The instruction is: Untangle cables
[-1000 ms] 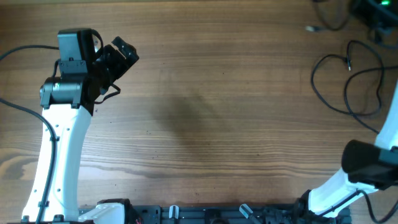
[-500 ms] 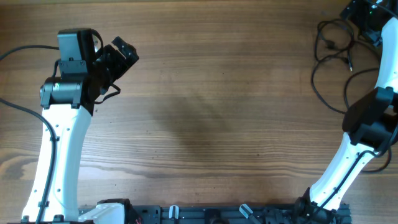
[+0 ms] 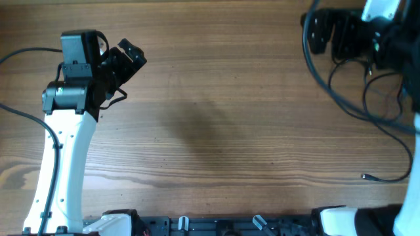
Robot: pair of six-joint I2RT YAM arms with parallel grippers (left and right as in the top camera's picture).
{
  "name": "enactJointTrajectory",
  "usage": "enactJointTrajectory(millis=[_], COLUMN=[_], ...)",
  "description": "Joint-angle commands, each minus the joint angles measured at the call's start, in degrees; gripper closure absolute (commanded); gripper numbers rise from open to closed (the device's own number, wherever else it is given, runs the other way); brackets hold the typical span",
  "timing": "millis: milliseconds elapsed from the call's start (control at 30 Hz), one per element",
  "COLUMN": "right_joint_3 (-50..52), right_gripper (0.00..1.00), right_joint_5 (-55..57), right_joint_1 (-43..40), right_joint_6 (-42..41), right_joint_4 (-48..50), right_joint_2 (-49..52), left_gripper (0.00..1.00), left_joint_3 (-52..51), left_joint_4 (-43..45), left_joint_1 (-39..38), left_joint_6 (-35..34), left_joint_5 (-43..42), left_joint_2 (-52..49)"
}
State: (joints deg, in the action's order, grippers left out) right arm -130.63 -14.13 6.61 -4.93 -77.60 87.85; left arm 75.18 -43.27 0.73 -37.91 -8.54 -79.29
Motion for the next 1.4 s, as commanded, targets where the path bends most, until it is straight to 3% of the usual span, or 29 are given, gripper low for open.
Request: enactJointTrajectory(millis=[0,433,567,667,800,1100,1200,1367], right_joint_3=[-0.2,-0.2,0.4,6.5,27.6,91.2,106.7,119.3], right_gripper=[0.0,0.0,0.0,0.0,0.0,0.0,0.0,0.0], right_joint_5=[1.4,3.5,7.5,10.8,10.8,3.8,6.3,8.2], right_joint_1=[4.3,4.5,4.3,4.2,1.7,-6.2,-6.3,-6.3], right_joint_6=[-2.1,-4.3,-4.0,-3.8,0.5,0.4,0.4,0.3], right_joint_4=[-3.8,-9.4,-5.5,1.7,20.5,72.3,79.6,81.4], right_joint_2=[-3.9,-5.4,-4.7,-7.8,-17.6,-51.3,-62.3,-75.1], left_gripper=[0.0,0.0,0.0,0.0,0.0,0.0,0.0,0.0], left_joint_3=[0.2,0.2,0.2,0.2,0.2,0.2,0.2,0.2], left_joint_4=[0.1,0.1,0.1,0.1,0.1,0.1,0.1,0.1], left_joint_1=[0.2,0.2,0.2,0.2,0.2,0.2,0.2,0.2], left_joint_6=[-0.1,-0.1,-0.1,-0.1,-0.1,-0.1,-0.1,-0.1], left_joint_5=[0.7,0.7,0.7,0.7,0.7,0.7,0.7,0.7], left_joint_2=[-0.2,-0.2,-0.2,-0.2,-0.2,-0.2,-0.2,-0.2])
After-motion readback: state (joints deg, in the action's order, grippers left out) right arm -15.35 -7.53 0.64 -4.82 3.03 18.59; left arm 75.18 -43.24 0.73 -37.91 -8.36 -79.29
